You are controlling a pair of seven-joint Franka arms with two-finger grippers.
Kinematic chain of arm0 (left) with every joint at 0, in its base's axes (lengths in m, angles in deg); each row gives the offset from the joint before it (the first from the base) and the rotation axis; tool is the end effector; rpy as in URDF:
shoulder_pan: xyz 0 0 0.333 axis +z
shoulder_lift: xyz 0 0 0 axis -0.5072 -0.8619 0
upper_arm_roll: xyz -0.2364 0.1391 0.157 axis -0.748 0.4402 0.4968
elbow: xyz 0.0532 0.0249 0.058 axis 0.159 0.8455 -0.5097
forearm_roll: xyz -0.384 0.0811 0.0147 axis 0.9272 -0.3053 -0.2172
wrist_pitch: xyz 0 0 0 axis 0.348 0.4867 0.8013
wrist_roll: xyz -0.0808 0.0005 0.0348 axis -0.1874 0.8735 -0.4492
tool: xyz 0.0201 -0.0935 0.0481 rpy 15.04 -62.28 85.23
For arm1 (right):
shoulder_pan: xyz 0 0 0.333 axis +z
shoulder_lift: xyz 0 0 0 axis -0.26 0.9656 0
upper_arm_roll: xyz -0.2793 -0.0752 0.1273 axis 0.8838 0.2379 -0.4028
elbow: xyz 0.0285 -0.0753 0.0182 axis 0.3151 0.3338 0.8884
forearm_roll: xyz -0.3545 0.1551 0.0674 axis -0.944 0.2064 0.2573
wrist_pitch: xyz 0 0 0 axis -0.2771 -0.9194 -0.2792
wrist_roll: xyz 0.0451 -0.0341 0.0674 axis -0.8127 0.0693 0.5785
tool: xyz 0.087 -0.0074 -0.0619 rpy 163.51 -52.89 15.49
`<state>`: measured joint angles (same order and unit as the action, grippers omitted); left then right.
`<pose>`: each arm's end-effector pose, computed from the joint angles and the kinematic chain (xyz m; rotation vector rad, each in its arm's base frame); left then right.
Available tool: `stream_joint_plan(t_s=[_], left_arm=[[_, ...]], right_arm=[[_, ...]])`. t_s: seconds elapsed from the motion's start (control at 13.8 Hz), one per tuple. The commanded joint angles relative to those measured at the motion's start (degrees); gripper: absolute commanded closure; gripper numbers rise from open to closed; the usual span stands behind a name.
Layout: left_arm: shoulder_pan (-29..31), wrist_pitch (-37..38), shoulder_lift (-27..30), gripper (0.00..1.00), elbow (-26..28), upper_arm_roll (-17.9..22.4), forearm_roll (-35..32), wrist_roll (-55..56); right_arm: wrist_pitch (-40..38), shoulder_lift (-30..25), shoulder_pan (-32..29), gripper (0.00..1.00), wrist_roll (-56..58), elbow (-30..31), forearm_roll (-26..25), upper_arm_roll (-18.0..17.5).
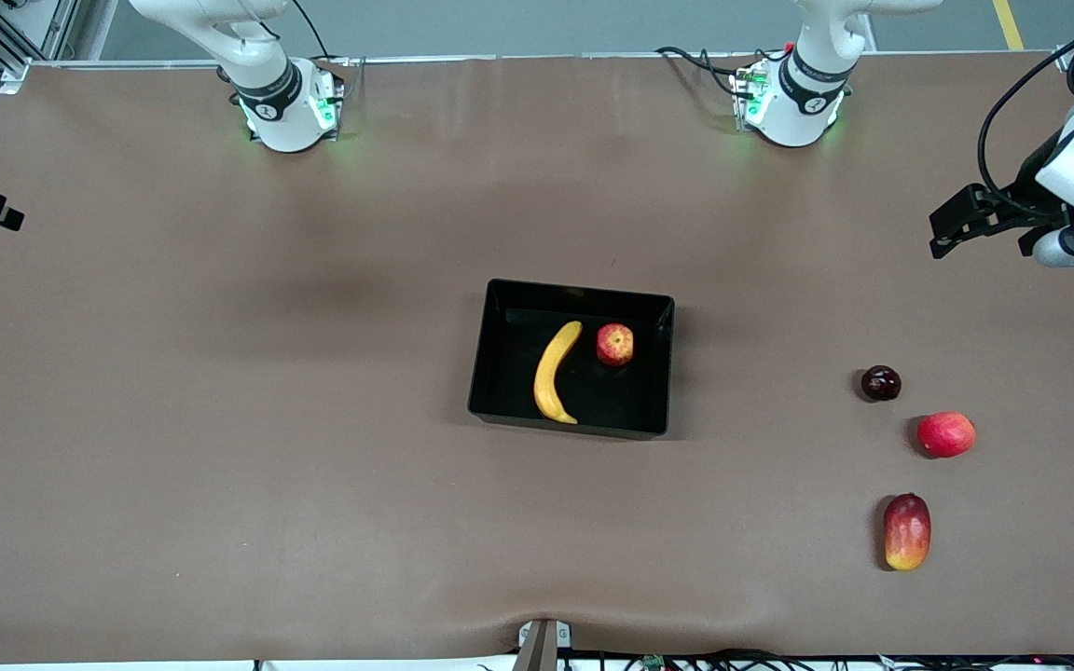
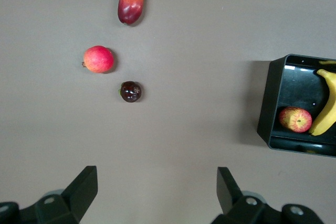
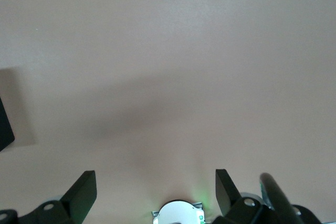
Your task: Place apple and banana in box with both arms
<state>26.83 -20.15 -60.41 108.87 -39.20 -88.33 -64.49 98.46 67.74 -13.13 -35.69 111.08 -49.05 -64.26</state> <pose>0.5527 -0.0634 0.6374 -3.1157 -0.0045 -0.0508 0.5307 -0.0887 0.6420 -3.0929 0.3609 0.2252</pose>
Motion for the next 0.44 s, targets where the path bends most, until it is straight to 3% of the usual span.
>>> stream_joint_plan(t_s=[0.0, 0.36], left_arm=[[2.33, 0.80, 0.02, 0.00, -0.34, -2.47, 0.80, -0.95], [2.50, 0.88, 0.19, 0.00, -0.43, -2.91, 0.89, -0.95]], right_arm=[[-0.32, -0.18, -0.71, 0.00, 0.40, -0.31, 0.77, -0.49], [-0.32, -0.09, -0.71, 0.00, 0.40, -0.31, 0.77, -0.57]])
